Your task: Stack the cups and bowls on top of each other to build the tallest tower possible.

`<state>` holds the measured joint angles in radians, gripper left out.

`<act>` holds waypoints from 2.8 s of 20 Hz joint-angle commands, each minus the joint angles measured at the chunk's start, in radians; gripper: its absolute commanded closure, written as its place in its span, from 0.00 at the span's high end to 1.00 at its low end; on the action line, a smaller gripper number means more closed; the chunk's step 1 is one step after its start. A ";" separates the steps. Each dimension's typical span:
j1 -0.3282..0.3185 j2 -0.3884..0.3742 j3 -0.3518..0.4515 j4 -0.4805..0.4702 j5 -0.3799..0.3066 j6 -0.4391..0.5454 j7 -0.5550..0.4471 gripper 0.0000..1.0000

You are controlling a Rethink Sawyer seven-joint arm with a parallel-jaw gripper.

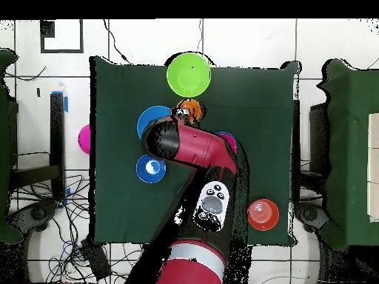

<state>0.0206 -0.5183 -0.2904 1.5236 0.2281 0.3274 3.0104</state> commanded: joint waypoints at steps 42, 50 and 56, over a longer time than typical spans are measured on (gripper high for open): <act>-0.160 0.062 0.133 0.086 -0.193 -0.108 -0.139 0.00; -0.279 0.090 0.190 0.035 -0.348 -0.130 -0.190 0.00; -0.293 0.124 0.220 0.020 -0.383 -0.150 -0.123 0.00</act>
<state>-0.2765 -0.4491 -0.2281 1.5730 -0.0759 0.2291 3.0102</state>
